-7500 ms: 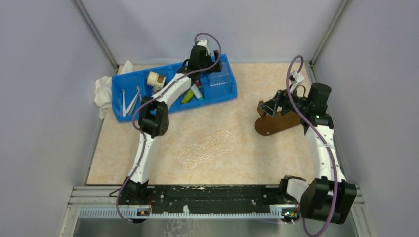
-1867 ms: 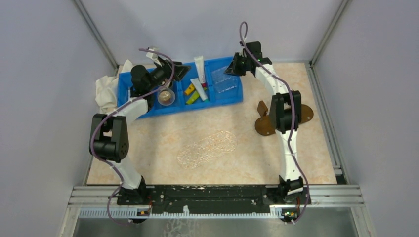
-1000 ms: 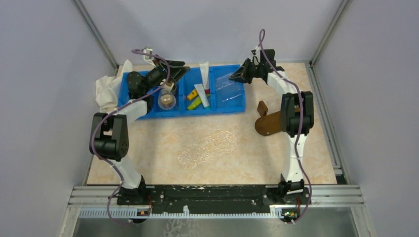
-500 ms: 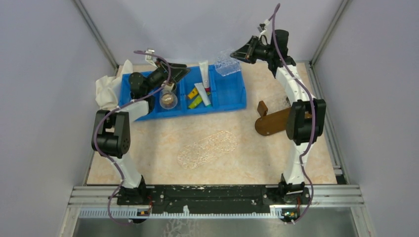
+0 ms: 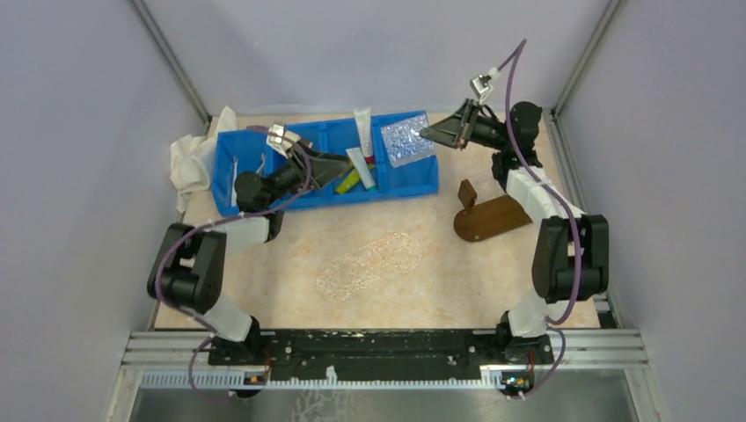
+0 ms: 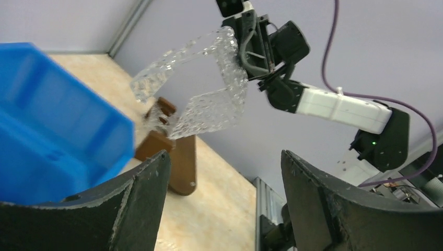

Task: Prepare toiletry sets of a toothbrush and toothpaste on the tray
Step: Pick up the toothpaste holder from the storage box.

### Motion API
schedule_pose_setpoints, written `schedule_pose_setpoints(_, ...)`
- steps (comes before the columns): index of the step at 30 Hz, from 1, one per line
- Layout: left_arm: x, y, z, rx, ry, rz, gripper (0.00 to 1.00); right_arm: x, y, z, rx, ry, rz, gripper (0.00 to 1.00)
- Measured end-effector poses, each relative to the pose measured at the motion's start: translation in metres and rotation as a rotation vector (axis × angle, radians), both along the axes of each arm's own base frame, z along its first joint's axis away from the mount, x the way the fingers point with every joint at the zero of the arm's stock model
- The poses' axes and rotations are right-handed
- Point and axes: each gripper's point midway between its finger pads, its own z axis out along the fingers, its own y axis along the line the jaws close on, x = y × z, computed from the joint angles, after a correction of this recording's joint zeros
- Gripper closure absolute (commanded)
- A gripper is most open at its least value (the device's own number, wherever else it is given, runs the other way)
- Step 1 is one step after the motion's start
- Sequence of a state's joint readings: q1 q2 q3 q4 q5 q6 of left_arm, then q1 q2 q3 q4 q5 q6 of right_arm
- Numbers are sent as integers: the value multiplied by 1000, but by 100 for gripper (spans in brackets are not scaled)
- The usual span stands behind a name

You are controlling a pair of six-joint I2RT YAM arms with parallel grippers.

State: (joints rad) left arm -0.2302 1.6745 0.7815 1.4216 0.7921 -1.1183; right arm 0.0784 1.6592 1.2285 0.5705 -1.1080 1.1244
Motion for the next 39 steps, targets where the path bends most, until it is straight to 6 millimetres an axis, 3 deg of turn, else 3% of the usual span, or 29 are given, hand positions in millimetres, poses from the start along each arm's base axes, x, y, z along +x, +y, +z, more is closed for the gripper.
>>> schedule_pose_setpoints(3, -49, -17, 18, 4, -48, -3, 14, -38, -2, 10, 21, -93, 65, 100)
schedule_pose_setpoints(7, -112, -34, 63, -9, -173, 36, 14, -81, -3, 7, 11, -176, 127, 100)
schedule_pose_setpoints(10, -136, -30, 79, -26, -205, 90, 14, -107, -5, -3, -5, -208, 165, 100)
schedule_pose_setpoints(13, -142, -31, 65, -6, -136, 125, 15, -130, -6, -10, -25, -245, 194, 100)
schedule_pose_setpoints(16, -147, -43, 33, 45, -37, 113, 16, -145, -6, -8, -52, -321, 205, 100)
schedule_pose_setpoints(21, -165, -59, -9, 105, 54, 76, 17, -157, -5, 0, -72, -421, 215, 100)
schedule_pose_setpoints(25, -169, -70, -16, 101, 52, 60, 18, -161, 0, -6, -75, -422, 235, 100)
schedule_pose_setpoints(32, -162, -89, -27, 117, 49, 49, 30, -165, 6, -12, -79, -419, 261, 100)
schedule_pose_setpoints(39, -157, -96, -15, 77, 11, 50, 41, -169, 12, -18, -84, -420, 288, 100)
